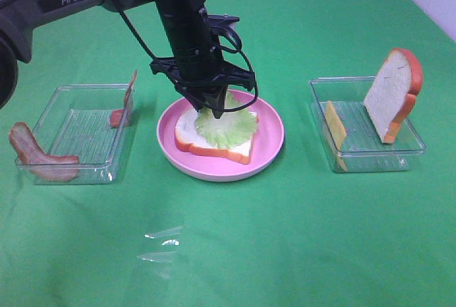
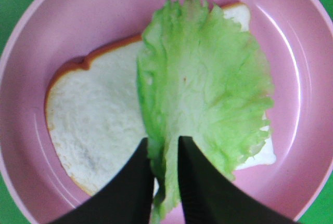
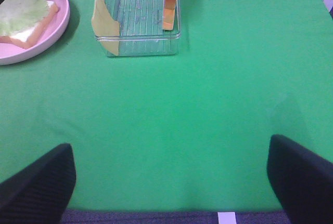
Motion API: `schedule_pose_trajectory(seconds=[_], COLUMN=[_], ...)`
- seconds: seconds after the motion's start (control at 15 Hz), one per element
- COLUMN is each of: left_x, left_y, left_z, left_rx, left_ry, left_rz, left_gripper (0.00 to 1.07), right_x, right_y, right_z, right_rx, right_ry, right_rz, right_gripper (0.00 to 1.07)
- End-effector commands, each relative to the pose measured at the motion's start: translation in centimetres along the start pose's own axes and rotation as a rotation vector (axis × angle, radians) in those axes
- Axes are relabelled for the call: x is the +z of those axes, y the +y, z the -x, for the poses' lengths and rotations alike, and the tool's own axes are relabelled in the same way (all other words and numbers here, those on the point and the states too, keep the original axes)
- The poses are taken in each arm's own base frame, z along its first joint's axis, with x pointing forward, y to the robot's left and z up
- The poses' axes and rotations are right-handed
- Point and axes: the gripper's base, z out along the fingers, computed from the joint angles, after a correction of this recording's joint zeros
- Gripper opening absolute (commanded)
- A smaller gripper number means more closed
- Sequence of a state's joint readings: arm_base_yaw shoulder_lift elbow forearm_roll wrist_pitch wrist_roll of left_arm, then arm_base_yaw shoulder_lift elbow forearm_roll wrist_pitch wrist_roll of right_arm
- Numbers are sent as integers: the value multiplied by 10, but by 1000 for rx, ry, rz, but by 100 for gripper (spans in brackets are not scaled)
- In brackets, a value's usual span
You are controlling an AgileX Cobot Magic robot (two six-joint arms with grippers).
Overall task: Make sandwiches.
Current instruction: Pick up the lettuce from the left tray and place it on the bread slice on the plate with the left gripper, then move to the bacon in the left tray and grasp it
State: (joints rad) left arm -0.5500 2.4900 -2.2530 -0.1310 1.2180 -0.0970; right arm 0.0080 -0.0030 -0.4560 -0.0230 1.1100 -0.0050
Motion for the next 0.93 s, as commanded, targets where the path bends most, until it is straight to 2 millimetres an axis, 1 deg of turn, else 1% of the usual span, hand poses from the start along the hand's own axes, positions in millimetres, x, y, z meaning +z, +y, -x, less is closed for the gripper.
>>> schedule_pose_trajectory(seconds=[0.07,0.13,0.2,0.33,0.47,0.53,0.6,0.67,0.73,0.8,0.93], left_x=[-15,-29,-35,-73,-111,-127,-138,-146,-147,-148,-147], left_y=[-4,-6,-7,-10,-8,1,10,24,38,47,81], left_z=[-9,-8,-7,-7,-16,-22,-26,-27,-27,-26,-25], left_rx=[-20,-6,-4,-3,12,6,-6,-28,-70,-100,-195], left_ry=[74,47,35,-38,-93,-115,-130,-139,-138,-140,-133], left_rz=[-5,-9,-9,-4,50,119,166,191,198,202,220], left_gripper=[102,102,102,102,102,102,102,102,102,102,102], right_x=[-1,-1,-1,-1,-1,-1,-1,-1,-1,-1,-1], right_y=[0,0,0,0,0,0,0,0,0,0,0], right_z=[-2,-2,-2,-2,-2,-2,-2,-2,-2,-2,-2], right_rx=[-6,-6,-6,-6,-6,-6,-6,-6,-6,-6,-6], right_ry=[-23,-23,-23,-23,-23,-23,-23,-23,-23,-23,-23], right_rz=[-2,-2,-2,-2,-2,-2,-2,-2,-2,-2,-2], right_gripper=[96,96,96,96,96,96,96,96,96,96,96])
